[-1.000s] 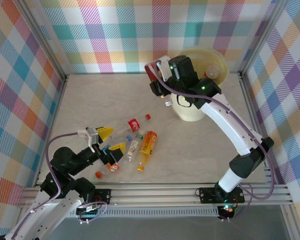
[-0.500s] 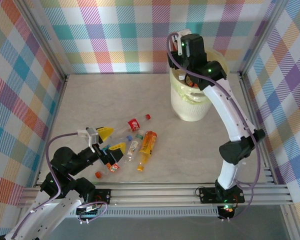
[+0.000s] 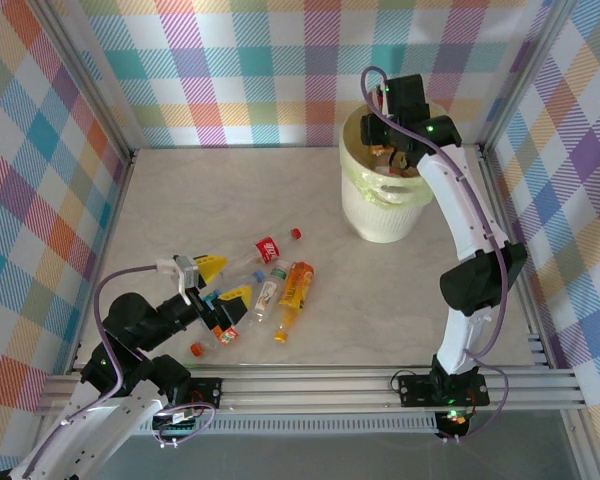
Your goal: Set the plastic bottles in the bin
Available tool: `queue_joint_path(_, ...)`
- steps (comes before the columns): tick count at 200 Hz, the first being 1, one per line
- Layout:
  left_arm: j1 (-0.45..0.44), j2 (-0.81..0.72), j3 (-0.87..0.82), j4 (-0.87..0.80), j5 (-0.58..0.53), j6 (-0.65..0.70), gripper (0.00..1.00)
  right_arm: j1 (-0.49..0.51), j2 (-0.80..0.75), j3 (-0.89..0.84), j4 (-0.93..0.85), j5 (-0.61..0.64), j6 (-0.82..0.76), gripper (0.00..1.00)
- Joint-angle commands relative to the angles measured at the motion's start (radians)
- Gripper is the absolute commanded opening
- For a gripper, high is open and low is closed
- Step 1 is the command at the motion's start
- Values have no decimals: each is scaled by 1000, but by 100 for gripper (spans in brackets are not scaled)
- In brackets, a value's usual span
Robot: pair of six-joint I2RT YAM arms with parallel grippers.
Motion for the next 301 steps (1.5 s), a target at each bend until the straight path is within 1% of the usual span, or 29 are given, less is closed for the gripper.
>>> queue_joint_path(1, -5, 5, 5, 14, -8, 7, 100, 1, -22, -28, -27, -90, 57, 65)
queue_joint_path(34, -5, 9, 5, 15, -9, 4, 100, -19, -55, -85, -16, -141, 96, 69)
queue_joint_path(66, -5, 12, 5, 15, -7, 3, 100, -32, -82, -92, -18, -168, 109, 80)
queue_joint_path(99, -5, 19, 7, 14, -8, -2, 100, -34, -130, -106, -21, -189, 90, 86)
queue_joint_path(122, -5, 27, 13, 8, -7, -10, 100, -34, -196, -160, 5, -231, 78, 89)
queue_joint_path(143, -5, 35, 19, -1, -4, -13, 100, -30, -281, -253, 39, -284, 59, 90)
queue_joint_path(166, -5, 40, 25, -15, 16, 11, 100, -14, -378, -346, 46, -299, 55, 91)
queue_joint_path(182, -5, 53, 56, -86, 23, 63, 100, 1, -436, -399, 28, -302, 75, 90)
queue_joint_path(192, -5, 67, 83, -185, 13, 108, 100, 14, -470, -442, 23, -309, 99, 90)
queue_joint_path(208, -5, 77, 96, -248, 5, 125, 100, 38, -524, -520, 20, -331, 150, 90)
queue_joint_path(231, -5, 89, 130, -316, 22, 107, 100, 81, -597, -640, 27, -358, 240, 89)
queue_joint_path(256, -5, 122, 220, -468, -20, 97, 100, 123, -637, -759, 37, -399, 369, 89)
queue_joint_path(268, -5, 131, 243, -508, -30, 69, 100, 154, -647, -801, 45, -394, 414, 88)
queue_joint_path(283, -5, 144, 255, -547, -62, -4, 100, 216, -650, -857, 63, -363, 460, 88)
queue_joint_path(301, -5, 169, 262, -587, -56, -49, 100, 291, -628, -906, 85, -332, 513, 88)
